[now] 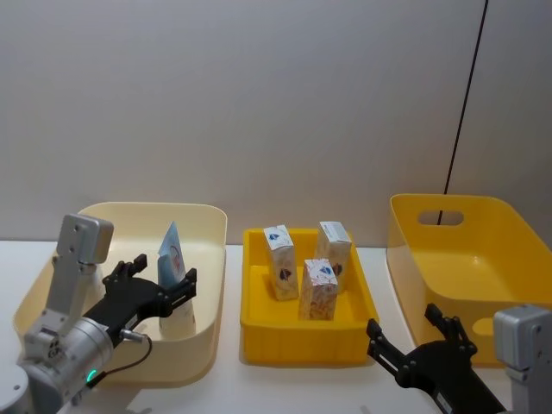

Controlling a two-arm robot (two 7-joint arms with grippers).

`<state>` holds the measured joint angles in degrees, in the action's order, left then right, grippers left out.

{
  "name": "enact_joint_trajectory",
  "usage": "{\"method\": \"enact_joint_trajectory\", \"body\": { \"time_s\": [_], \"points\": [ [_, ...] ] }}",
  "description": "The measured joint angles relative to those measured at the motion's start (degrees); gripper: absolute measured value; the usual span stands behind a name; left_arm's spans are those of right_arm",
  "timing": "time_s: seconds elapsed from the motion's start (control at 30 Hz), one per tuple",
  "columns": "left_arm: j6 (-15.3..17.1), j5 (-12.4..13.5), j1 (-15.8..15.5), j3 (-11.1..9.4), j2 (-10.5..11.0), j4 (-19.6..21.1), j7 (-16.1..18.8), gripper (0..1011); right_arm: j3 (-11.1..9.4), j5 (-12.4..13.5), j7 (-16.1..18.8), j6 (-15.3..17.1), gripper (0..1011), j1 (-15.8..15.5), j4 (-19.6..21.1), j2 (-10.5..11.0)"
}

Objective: Bimanual collaborative sorting of washing and personal care products

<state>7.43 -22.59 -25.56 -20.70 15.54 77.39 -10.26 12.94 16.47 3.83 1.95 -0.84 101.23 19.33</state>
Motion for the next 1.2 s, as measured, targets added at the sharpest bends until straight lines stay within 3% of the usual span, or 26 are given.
{"method": "enact_joint_trajectory", "body": {
  "time_s": [0.47,0.8,1.2],
  "points": [
    [-0.26,-0.12,-1.31,-0.05,-1.13,-1.98,-0.43,604,0.00,0.00,0.00,0.00,1001,0.00,0.00,0.00],
    [-0.45,-0.12,-1.52,-0.01,-1.32,-2.30,-0.76,282,0.00,0.00,0.00,0.00,1001,0.00,0.00,0.00],
    [-2.54,-0.03,-1.37,0.27,-0.58,-1.28,-3.45,227,0.00,0.00,0.00,0.00,1001,0.00,0.00,0.00]
  ]
}}
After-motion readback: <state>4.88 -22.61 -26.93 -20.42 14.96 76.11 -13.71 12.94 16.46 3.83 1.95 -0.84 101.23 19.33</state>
